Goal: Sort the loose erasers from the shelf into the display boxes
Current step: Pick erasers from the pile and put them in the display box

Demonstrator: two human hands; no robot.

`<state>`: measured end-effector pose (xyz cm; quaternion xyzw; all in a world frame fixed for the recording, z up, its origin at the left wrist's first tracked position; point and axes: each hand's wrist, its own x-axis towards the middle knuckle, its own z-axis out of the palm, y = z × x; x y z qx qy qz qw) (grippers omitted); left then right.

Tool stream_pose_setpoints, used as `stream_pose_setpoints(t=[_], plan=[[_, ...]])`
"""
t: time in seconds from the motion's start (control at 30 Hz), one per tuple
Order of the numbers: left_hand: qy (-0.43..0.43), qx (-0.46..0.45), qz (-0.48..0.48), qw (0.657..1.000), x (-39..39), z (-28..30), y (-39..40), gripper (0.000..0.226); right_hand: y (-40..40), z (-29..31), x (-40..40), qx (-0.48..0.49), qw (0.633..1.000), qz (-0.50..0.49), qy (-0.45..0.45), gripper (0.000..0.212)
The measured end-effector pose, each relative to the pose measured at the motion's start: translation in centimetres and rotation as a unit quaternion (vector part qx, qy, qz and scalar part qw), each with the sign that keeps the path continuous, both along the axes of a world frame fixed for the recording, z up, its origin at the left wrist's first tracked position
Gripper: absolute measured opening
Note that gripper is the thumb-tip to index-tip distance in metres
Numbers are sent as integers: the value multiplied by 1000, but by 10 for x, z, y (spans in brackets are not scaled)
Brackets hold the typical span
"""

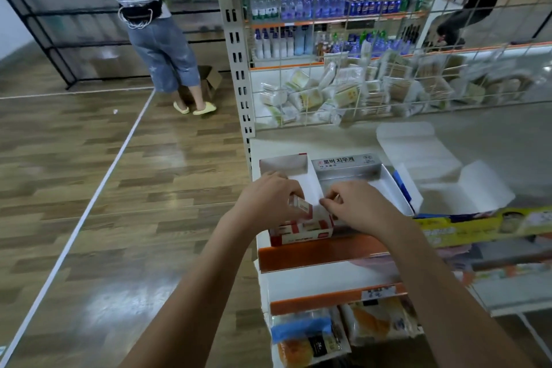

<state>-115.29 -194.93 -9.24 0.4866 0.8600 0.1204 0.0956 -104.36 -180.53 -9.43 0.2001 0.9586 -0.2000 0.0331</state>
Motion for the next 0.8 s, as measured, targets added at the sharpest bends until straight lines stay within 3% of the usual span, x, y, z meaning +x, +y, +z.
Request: stream_pose_setpoints(t=[0.4,0.8], plan=[[-27,-13,13,999,7,-12,13,28,-3,-1,0,-23,1000,-16,-7,17],[-105,-131,-39,985,-11,2,28,29,-4,1,0,-29,999,-17,-24,18]])
